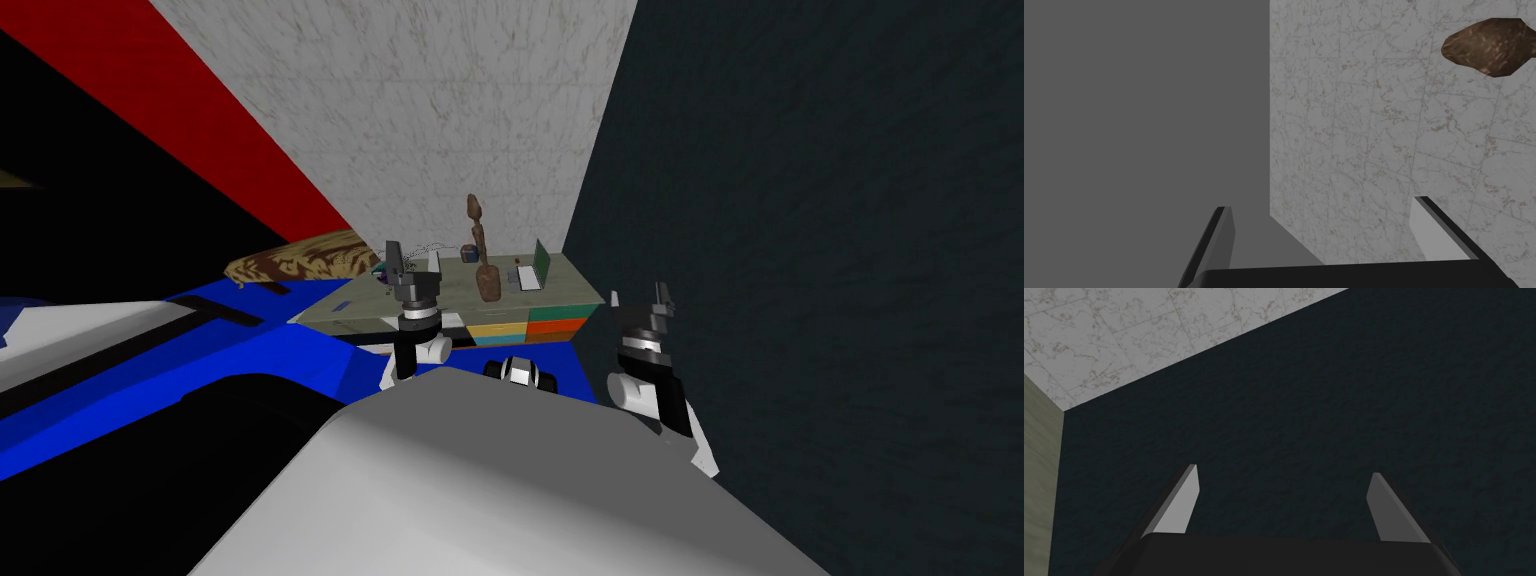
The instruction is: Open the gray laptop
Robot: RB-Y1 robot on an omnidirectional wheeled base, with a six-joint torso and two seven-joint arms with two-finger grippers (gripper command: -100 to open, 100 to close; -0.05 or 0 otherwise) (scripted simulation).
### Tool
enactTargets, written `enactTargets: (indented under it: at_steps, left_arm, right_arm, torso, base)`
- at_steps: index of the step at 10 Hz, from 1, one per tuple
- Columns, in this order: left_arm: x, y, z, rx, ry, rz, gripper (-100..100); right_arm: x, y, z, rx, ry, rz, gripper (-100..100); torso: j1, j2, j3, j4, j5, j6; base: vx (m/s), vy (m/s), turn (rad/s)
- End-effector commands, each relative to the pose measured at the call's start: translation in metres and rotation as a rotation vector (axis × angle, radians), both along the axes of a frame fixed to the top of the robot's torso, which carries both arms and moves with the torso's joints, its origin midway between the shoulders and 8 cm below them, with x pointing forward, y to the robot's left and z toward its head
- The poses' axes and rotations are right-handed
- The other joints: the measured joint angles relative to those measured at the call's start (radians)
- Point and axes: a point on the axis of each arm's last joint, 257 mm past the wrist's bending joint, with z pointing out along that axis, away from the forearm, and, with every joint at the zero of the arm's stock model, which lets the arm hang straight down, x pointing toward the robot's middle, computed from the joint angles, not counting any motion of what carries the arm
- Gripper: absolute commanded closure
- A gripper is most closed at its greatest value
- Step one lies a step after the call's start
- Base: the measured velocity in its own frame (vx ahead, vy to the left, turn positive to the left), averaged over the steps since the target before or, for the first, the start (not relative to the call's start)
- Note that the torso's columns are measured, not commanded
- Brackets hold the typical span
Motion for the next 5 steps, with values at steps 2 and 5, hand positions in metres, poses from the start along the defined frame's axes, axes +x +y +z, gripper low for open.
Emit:
enactTargets:
  at_steps: [2,5]
  left_arm:
    - [0.0000,0.0000,0.0000,0.000,0.000,0.000,0]
    - [0.0000,0.0000,0.0000,0.000,0.000,0.000,0]
  right_arm:
    - [0.0097,0.0026,-0.0075,0.097,0.041,0.067,-100]
    - [0.0142,0.0041,-0.0113,0.166,0.060,0.109,-100]
  torso:
    - [0.000,0.001,0.000,0.000,0.000,0.000]
    - [-0.001,0.000,0.000,0.000,0.000,0.000]
  base:
    - [0.036,-0.024,0.068]
    - [0.039,-0.028,0.063]
